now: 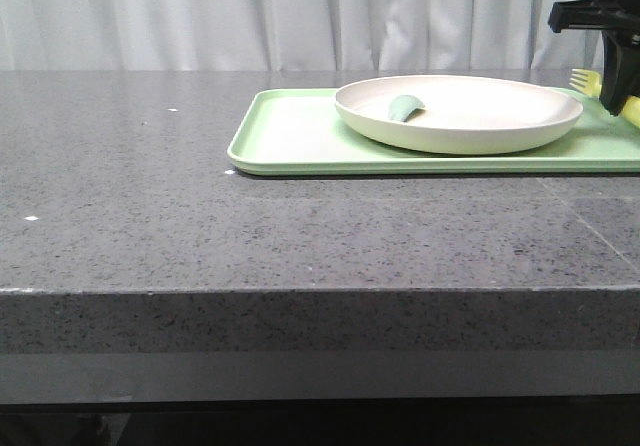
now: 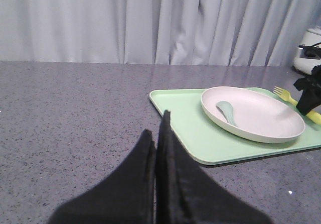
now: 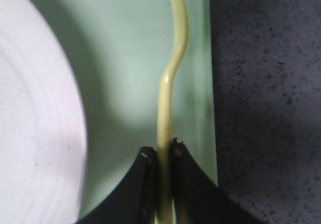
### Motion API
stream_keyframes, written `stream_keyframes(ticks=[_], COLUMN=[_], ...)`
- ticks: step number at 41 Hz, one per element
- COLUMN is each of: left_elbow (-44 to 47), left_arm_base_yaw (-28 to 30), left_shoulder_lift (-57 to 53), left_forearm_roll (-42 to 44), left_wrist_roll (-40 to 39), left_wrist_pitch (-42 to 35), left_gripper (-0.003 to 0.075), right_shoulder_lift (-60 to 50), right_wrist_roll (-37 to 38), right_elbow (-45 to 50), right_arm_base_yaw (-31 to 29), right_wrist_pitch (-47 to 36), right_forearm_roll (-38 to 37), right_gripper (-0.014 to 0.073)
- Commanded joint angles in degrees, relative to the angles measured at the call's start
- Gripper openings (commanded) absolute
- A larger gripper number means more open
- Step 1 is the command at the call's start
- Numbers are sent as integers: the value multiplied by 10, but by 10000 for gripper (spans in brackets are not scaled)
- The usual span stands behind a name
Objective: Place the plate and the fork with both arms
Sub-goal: 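Lift the fork with the right gripper and move it beside the plate, then lower the fork onto the tray and open the right gripper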
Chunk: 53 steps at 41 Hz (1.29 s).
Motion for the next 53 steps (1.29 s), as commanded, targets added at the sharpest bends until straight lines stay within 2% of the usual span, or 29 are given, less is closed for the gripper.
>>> stream_keyframes(ticks=[1, 7, 10, 19, 21, 23, 29, 32, 40, 53], left_elbow=[-15, -15, -15, -15, -15, -15, -15, -15, -15, -15], left_arm_base_yaw=[0, 0, 0, 0, 0, 0, 0, 0, 0, 0], left_shoulder_lift=[4, 4, 4, 4, 4, 4, 4, 4, 4, 4], left_forearm_roll=[-1, -1, -1, -1, -1, -1, -1, -1, -1, -1], left_wrist_roll=[1, 1, 1, 1, 1, 1, 1, 1, 1, 1], left_wrist_pitch=[-47, -47, -47, -47, -47, -47, -47, -47, -47, -47], left_gripper=[-18, -18, -18, -18, -18, -18, -18, -18, -18, -18], right_shoulder_lift=[-27, -26, -27, -80, -103, -123, -206, -257, -401, -664], right_wrist_roll=[-9, -9, -9, -9, -9, -9, -9, -9, -9, -29], right_elbow=[-16, -17, -18, -18, -16, -14, 31, 84, 245, 493], right_arm_base_yaw=[-4, -4, -4, -4, -1, 2, 24, 37, 51, 51], right_wrist_pitch=[-20, -18, -16, -17, -18, -14, -31, -65, -164, -262], right_forearm_roll=[-2, -2, -2, -2, -2, -2, -2, -2, -2, -2], right_gripper=[80, 268, 325, 337, 313, 254, 8, -76, -67, -67])
